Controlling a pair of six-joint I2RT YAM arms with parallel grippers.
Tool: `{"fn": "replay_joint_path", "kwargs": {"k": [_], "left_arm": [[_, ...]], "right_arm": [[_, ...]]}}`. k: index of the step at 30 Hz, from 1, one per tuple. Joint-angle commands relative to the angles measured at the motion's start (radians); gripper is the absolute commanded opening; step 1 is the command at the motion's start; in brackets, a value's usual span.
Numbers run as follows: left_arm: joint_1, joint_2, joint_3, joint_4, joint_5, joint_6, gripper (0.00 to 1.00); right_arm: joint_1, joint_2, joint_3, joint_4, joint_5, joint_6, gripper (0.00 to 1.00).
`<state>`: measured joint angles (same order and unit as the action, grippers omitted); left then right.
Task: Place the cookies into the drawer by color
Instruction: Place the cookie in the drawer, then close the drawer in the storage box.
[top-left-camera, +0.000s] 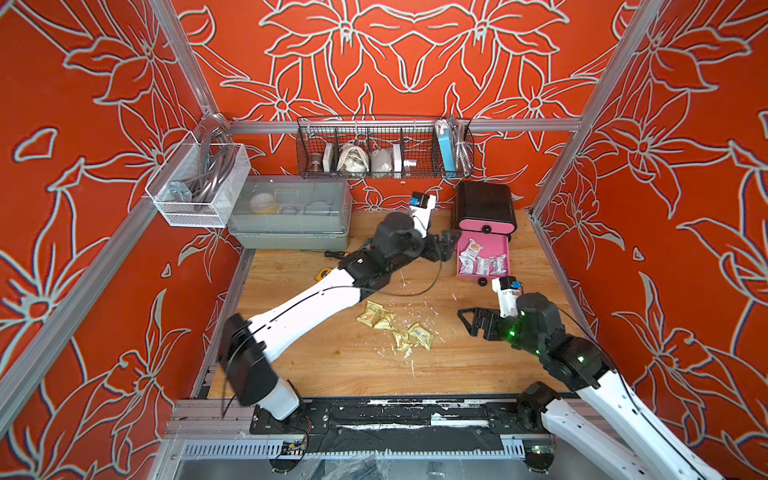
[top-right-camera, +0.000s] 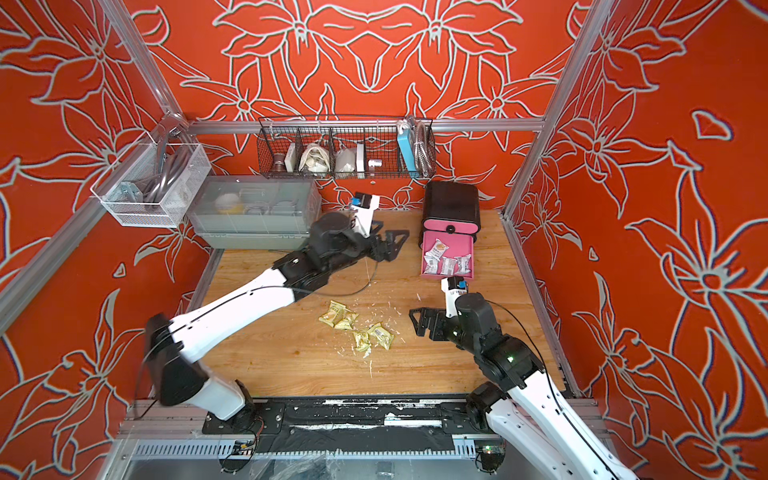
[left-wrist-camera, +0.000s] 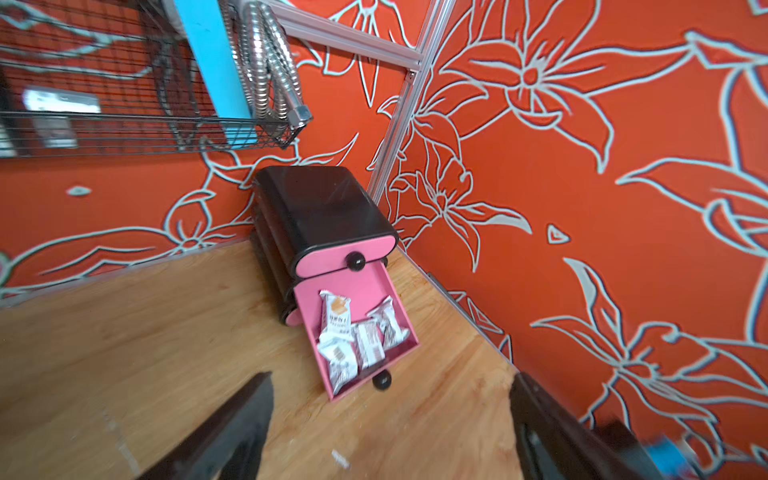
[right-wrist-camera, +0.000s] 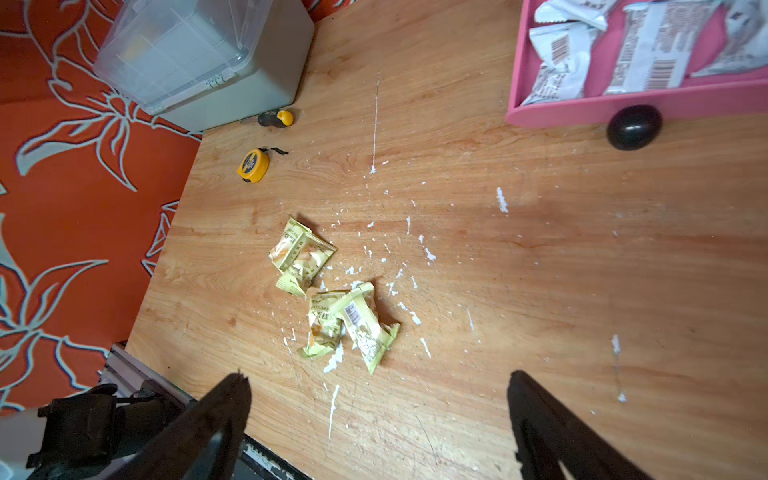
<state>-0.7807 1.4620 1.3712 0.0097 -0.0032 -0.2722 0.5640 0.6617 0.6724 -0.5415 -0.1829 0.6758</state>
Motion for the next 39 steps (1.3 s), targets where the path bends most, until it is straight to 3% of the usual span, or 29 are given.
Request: {"fn": "replay_joint_path", "kwargs": {"k": [1, 6, 9, 13, 17, 24, 29, 34, 39], "left_arm": [[-0.004, -0.169, -0.222, -0.049, -0.044, 0.051, 0.91], [-0.004, -0.608, -0.568, -0.111, -0.086, -0.059, 0.93], [-0.003, -0.856, -0.702, -0.266, -0.160, -0.118, 0.95], [-0.004, -1.132, -0.738, -0.536, -0.282, -0.142, 0.96], [-0.004, -1.300, -0.708, -0.731, -0.384, -0.140, 0.96], [-0.004, -1.336, -0.707, -0.798, -0.523, -0.090, 0.98], [-0.004, -1.262, -0.707, -0.786, -0.487, -0.075, 1.00], [-0.004, -1.247, -0.711, -0.772, -0.458, -0.067, 1.00], [-0.004, -1.271, -0.717, -0.768, -0.457, -0.074, 1.00]], "right_arm": [[-0.001, 0.081, 0.019, 0.190, -0.056, 0.051, 1.00], [-0.040, 0.243, 0.061, 0.331, -0.081, 0.081, 1.00], [-0.113, 0.348, 0.101, 0.381, -0.136, 0.102, 1.00], [-0.273, 0.457, 0.101, 0.487, -0.270, 0.191, 1.00], [-0.391, 0.499, 0.084, 0.524, -0.312, 0.228, 1.00], [-0.645, 0.436, -0.016, 0.492, -0.336, 0.259, 1.00], [-0.807, 0.396, -0.140, 0.541, -0.404, 0.308, 1.00], [-0.826, 0.425, -0.229, 0.633, -0.423, 0.305, 0.99], [-0.826, 0.519, -0.263, 0.784, -0.458, 0.262, 0.87]]}}
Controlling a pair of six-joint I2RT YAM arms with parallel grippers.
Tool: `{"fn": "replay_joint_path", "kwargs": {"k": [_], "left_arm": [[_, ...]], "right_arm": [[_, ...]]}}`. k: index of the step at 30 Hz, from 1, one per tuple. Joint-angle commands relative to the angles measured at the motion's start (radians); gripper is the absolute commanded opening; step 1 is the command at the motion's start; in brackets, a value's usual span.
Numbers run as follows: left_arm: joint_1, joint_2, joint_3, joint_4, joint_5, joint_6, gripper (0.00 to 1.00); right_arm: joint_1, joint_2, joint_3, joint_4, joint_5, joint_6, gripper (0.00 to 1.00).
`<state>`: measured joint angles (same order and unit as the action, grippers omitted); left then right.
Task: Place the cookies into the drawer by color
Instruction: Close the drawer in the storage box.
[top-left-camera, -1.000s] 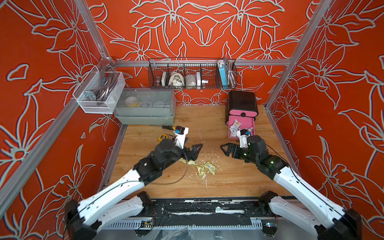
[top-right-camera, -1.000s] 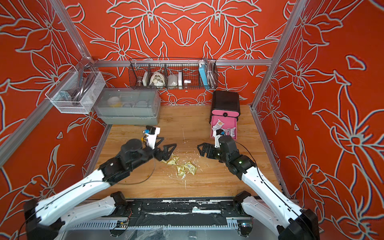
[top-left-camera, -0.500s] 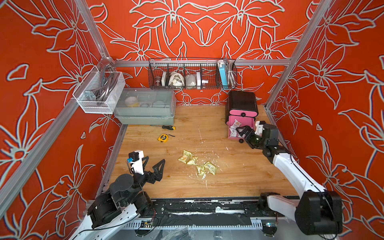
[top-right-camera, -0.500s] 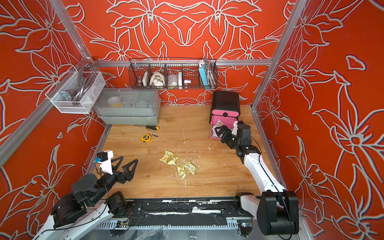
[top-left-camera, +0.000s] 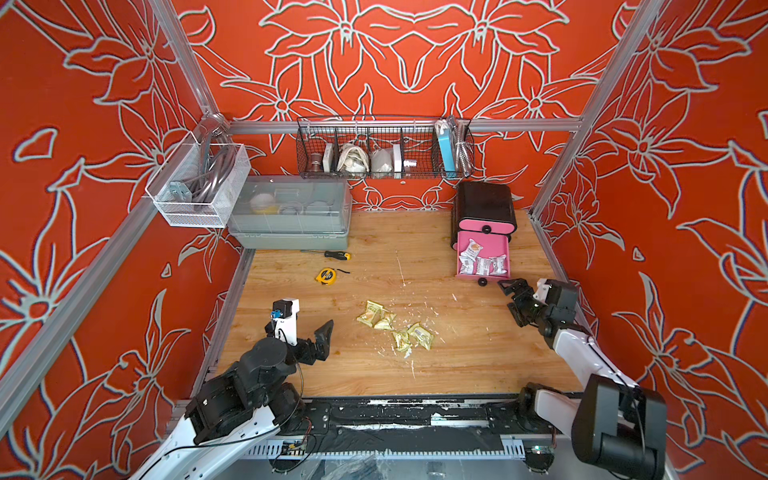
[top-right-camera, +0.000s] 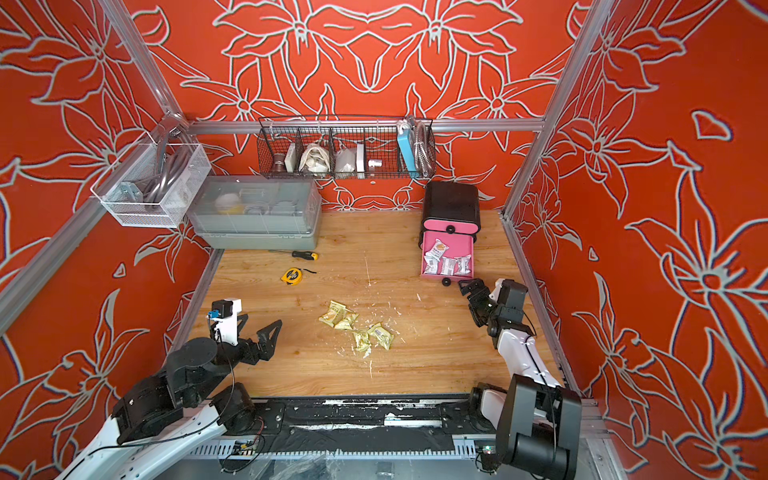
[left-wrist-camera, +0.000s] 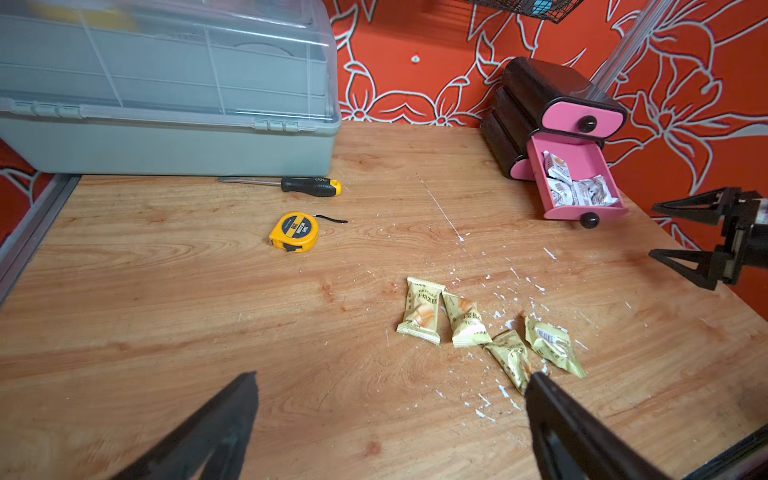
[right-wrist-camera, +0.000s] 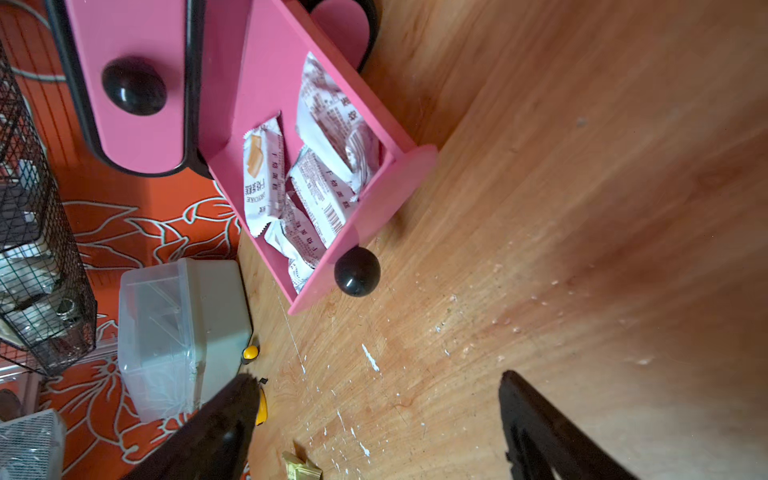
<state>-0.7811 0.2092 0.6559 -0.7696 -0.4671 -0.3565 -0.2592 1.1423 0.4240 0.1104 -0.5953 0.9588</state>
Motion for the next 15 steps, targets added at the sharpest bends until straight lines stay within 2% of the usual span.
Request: {"fn": "replay_joint_path", "kwargs": {"k": [1, 7, 9, 15], "left_arm": [[-0.004, -0.023, -0.002, 0.010, 0.007, 0.008, 1.00], [-0.003, -0.030, -0.005, 0.013, 0.008, 0.006, 1.00], [-0.003, -0.028, -0.005, 0.013, 0.009, 0.007, 1.00], [-0.004, -0.028, -0.005, 0.014, 0.010, 0.007, 1.00]], "right_arm": [[-0.002, 0.068, -0.015, 0.166, -0.062, -0.025, 0.83], [0.008, 0.271, 0.001, 0.381, -0.165, 0.008, 0.52], [0.020, 0.330, 0.012, 0.437, -0.189, 0.012, 0.49], [0.041, 0.456, 0.025, 0.573, -0.206, 0.022, 0.47]]}}
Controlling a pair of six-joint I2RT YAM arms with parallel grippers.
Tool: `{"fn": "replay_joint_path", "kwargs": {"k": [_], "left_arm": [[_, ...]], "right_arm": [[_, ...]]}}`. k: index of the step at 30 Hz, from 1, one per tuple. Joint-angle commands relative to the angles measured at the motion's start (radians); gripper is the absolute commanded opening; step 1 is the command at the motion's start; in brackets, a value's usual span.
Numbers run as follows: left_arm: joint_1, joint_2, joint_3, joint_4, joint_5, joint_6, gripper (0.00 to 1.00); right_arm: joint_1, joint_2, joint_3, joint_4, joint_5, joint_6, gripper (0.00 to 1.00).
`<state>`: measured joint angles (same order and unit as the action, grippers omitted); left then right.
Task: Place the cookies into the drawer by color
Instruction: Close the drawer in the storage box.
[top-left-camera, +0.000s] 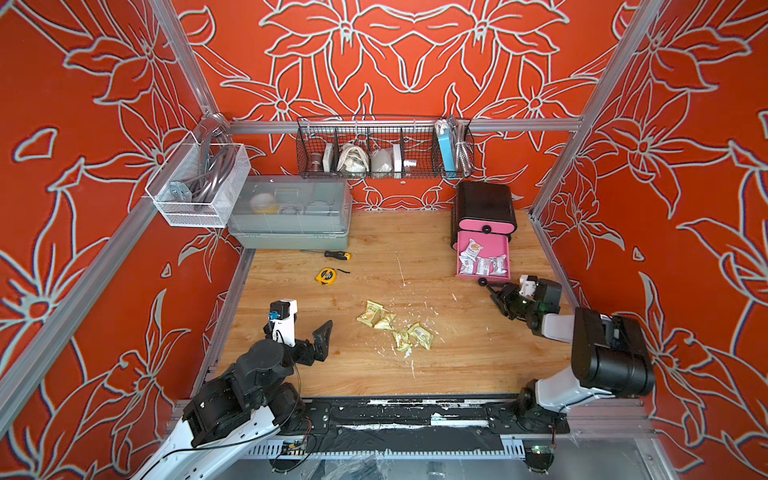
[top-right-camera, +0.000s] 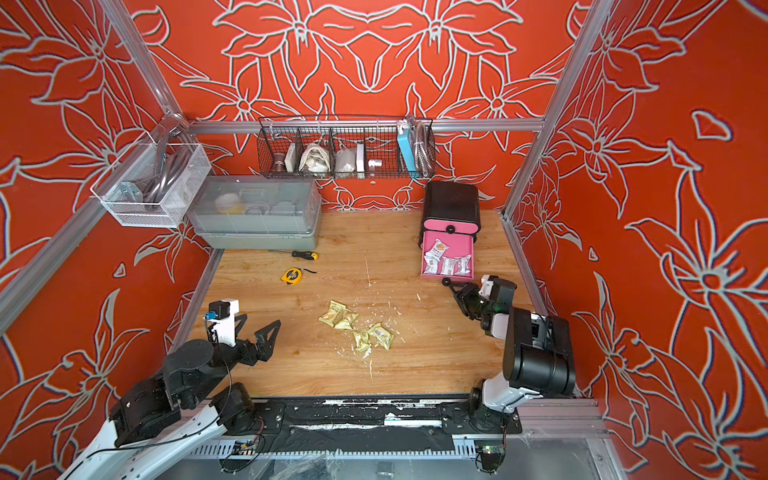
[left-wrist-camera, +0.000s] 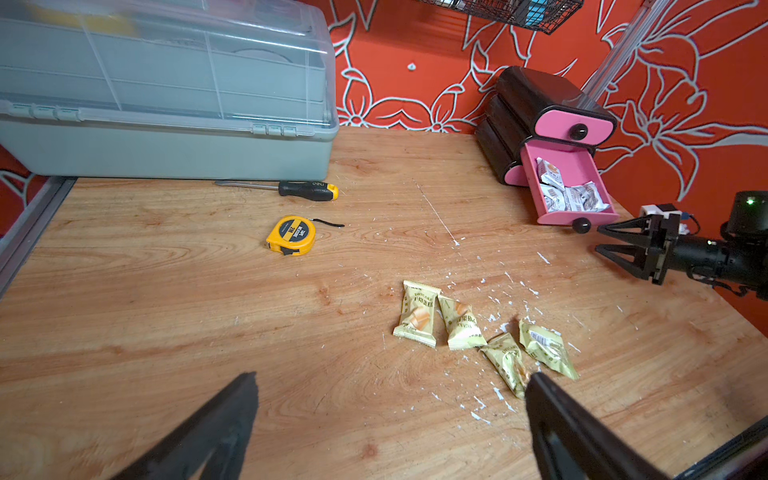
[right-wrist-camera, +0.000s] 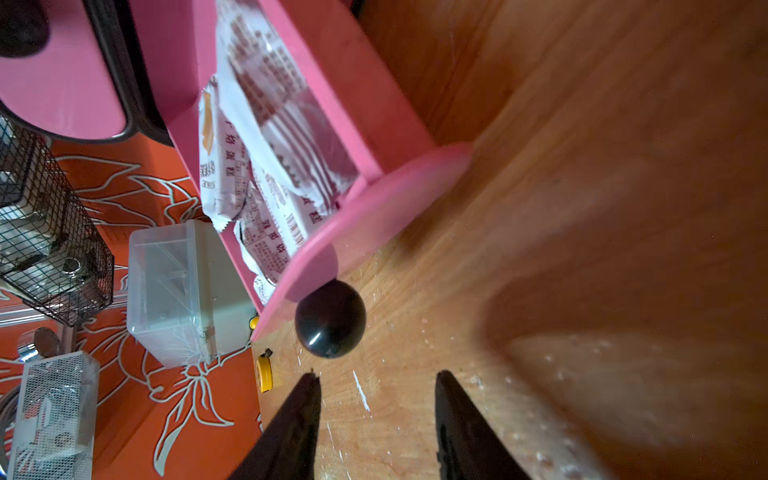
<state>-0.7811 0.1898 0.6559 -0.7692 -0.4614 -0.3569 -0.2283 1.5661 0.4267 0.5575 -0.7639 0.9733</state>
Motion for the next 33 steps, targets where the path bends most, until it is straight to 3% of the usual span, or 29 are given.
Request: {"fn": "replay_joint_path", "kwargs": {"k": [1, 10, 21, 28, 33], "left_arm": [[-0.003, -0.009, -0.005, 0.015, 0.003, 0.007, 1.00], [-0.004, 0.011, -0.005, 0.011, 0.000, 0.010, 1.00], [-0.003, 0.008, -0.005, 0.011, -0.004, 0.012, 1.00], [-0.003, 0.008, -0.004, 0.011, -0.004, 0.012, 0.99], [-0.003, 0.011, -0.005, 0.011, -0.002, 0.012, 1.00]], "right_arm": [[0.014, 0.050, 0.024, 0.152, -0.042, 0.016, 0.46], [0.053, 0.155, 0.044, 0.285, -0.054, 0.068, 0.42], [0.063, 0.200, 0.073, 0.323, -0.048, 0.087, 0.36], [0.064, 0.153, 0.060, 0.328, -0.048, 0.103, 0.31], [0.065, 0.044, 0.064, 0.235, -0.024, 0.096, 0.30]]}}
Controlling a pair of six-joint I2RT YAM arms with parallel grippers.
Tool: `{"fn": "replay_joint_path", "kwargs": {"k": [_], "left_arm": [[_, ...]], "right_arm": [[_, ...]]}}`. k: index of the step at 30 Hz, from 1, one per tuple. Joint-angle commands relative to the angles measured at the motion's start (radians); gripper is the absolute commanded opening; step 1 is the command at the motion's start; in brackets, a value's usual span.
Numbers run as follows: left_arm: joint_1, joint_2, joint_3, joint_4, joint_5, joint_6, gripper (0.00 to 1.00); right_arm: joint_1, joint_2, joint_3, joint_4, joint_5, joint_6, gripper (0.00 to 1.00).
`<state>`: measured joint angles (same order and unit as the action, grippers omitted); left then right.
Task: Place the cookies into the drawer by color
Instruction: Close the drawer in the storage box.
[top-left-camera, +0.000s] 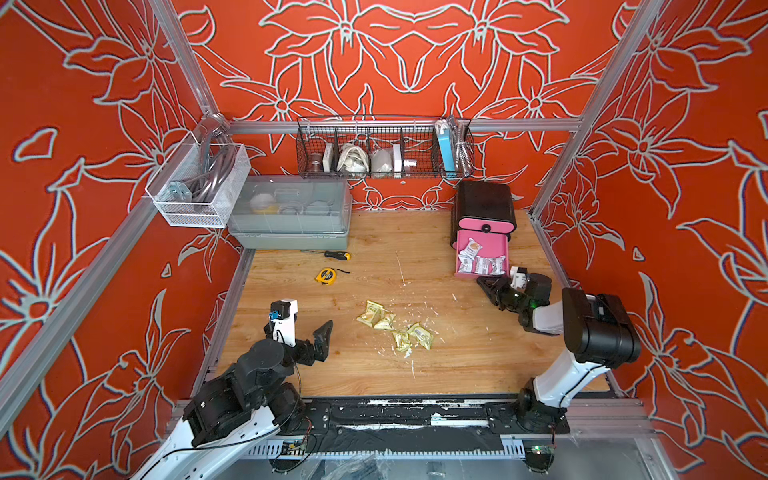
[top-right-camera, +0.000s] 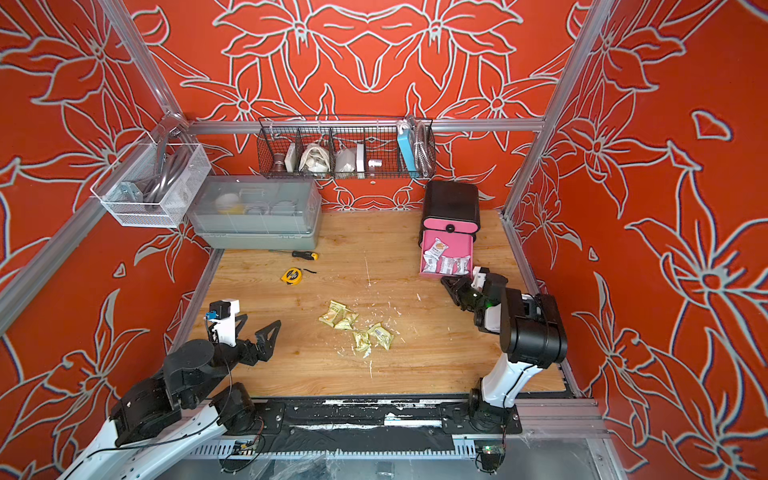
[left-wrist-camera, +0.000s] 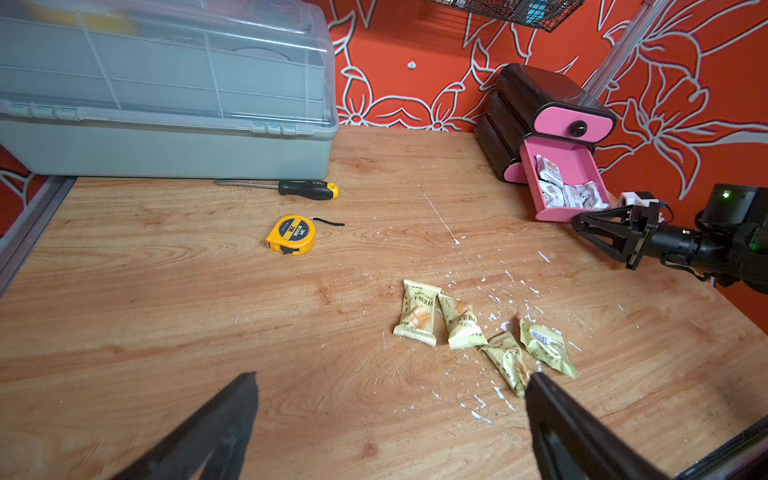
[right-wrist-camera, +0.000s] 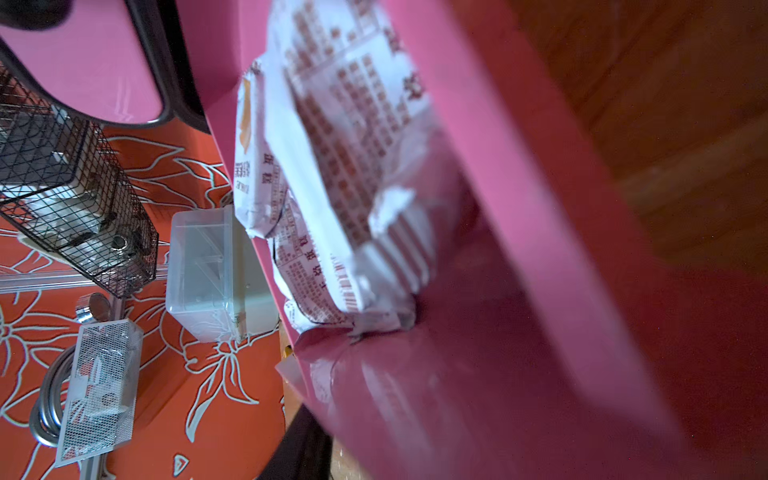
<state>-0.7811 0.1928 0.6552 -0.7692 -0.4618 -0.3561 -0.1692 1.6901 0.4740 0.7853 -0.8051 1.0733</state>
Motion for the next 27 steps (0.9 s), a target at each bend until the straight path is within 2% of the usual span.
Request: {"fn": "replay_joint_path", "kwargs": {"k": [1, 7, 16, 27], "left_arm": [[-0.003, 0.008, -0.004, 0.011, -0.003, 0.011, 1.00], [-0.003, 0.004, -0.004, 0.011, -0.002, 0.011, 1.00], [-0.003, 0.007, -0.005, 0.011, -0.006, 0.014, 1.00], [-0.001, 0.008, -0.004, 0.010, -0.004, 0.014, 1.00]], "right_arm": [[0.004, -0.101, 0.022, -0.016, 0.025, -0.011, 0.30], [0.005, -0.170, 0.104, -0.183, 0.078, -0.066, 0.29], [0.043, -0.047, 0.238, -0.157, 0.120, -0.036, 0.28], [0.106, 0.103, 0.416, -0.154, 0.302, -0.072, 0.28]]}}
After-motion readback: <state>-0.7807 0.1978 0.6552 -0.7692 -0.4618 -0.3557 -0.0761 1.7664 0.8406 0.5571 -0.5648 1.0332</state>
